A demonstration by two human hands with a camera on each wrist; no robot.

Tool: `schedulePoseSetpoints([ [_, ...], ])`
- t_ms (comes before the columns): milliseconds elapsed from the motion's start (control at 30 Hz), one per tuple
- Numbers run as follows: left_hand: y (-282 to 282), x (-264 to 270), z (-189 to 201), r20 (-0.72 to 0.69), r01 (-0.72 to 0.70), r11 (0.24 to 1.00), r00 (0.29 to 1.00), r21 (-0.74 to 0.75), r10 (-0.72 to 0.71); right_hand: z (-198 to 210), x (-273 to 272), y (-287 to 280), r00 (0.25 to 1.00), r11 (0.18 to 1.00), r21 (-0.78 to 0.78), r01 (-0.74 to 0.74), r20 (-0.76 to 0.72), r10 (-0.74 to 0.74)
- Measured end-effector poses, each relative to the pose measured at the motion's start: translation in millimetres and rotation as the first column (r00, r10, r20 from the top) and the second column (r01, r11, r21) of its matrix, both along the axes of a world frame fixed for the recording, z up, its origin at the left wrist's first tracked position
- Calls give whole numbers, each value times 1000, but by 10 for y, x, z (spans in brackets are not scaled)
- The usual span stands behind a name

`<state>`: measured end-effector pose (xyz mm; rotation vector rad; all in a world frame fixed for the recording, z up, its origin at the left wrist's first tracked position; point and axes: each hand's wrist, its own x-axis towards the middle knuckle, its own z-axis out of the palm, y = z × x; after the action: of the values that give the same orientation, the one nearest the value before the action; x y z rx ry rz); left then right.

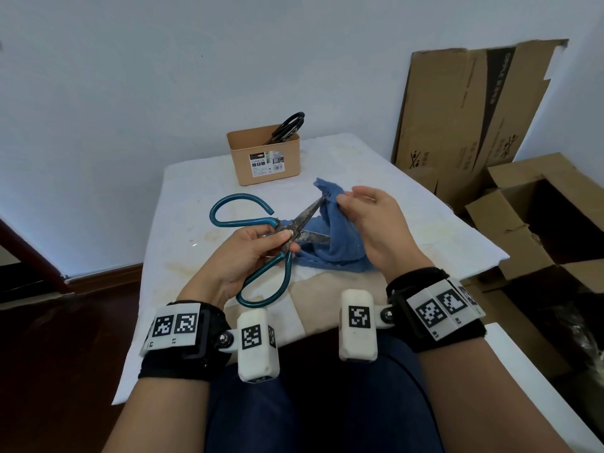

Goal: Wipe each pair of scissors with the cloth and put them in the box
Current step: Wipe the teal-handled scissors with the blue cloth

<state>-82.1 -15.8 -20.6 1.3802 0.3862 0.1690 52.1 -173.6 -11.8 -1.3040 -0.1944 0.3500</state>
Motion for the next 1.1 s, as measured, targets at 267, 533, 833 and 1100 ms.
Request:
schedulePoseSetpoints([
  [267, -11, 10, 1, -6, 26, 1000, 1000, 6, -26, -4, -87, 71, 992, 992, -89, -94, 71, 101],
  [533, -36, 24, 31, -8, 51, 998, 999, 29, -51, -11, -52, 113, 998, 998, -28, -54, 14, 54],
  [833, -53, 47, 38, -2, 82, 995, 997, 54, -82, -7, -34, 135, 996, 992, -122, -39, 70, 48],
  [1100, -31, 52, 30, 1, 74, 997, 997, 28, -74, -15, -67, 160, 995, 997, -70, -37, 88, 43],
])
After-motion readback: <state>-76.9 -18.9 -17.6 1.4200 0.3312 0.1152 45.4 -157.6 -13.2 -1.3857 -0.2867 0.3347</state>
